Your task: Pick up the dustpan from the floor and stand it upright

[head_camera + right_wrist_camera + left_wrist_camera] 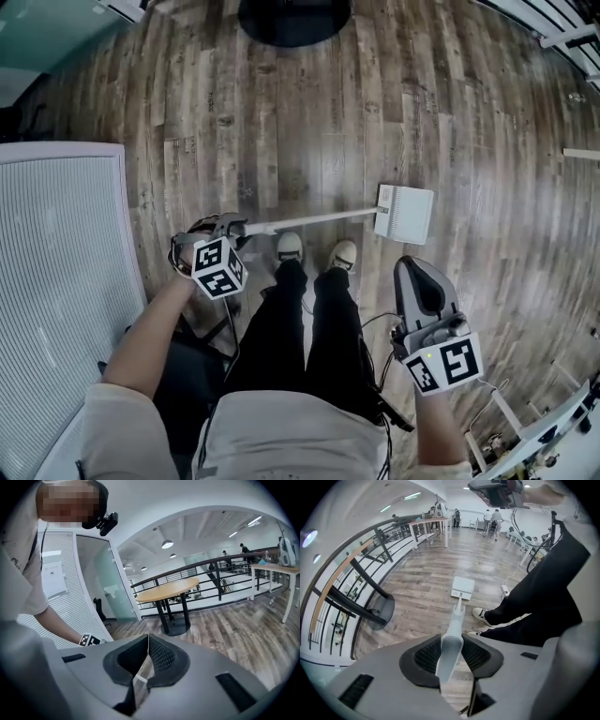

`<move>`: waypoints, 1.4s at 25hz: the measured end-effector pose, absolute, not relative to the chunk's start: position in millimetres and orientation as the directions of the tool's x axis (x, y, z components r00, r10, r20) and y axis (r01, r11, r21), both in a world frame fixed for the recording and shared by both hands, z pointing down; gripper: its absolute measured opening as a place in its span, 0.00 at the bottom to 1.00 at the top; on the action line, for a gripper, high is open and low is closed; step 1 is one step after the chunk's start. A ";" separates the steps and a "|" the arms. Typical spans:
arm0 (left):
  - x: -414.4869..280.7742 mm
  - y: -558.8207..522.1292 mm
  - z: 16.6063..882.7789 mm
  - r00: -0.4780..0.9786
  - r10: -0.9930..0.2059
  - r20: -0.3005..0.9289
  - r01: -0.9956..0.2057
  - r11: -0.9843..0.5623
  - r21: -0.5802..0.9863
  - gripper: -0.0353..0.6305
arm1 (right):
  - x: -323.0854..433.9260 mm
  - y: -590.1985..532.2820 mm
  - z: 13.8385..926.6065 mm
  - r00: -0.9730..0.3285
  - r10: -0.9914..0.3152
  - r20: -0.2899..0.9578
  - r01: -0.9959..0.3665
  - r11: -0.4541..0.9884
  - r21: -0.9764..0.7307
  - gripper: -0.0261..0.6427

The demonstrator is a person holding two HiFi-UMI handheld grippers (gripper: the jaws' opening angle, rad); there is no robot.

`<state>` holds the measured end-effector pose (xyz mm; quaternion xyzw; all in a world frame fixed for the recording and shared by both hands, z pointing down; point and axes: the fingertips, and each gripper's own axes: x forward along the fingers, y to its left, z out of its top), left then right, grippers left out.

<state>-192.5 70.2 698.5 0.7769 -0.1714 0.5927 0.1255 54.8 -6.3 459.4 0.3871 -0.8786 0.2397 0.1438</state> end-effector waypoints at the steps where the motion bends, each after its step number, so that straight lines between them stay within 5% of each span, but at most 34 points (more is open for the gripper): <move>1: -189.4 70.0 691.0 0.240 -0.122 0.963 -0.416 -0.909 -0.012 0.28 | 60.8 -4.8 451.3 -0.644 -0.631 0.432 -0.763 0.571 -0.304 0.08; 17: -104.1 60.4 581.3 0.260 -0.224 0.939 -0.393 -0.913 -0.109 0.28 | 165.6 33.2 358.1 -0.421 -0.828 0.371 -0.902 0.339 -0.268 0.08; 28: -91.5 55.8 520.0 0.253 -0.283 0.925 -0.321 -0.927 -0.196 0.28 | 171.5 40.2 325.5 -0.415 -0.852 0.320 -0.901 0.336 -0.275 0.08; 35: -70.4 58.1 503.3 0.325 -0.284 0.902 -0.378 -0.913 -0.152 0.27 | 162.9 35.9 317.0 -0.440 -0.844 0.307 -0.890 0.363 -0.277 0.08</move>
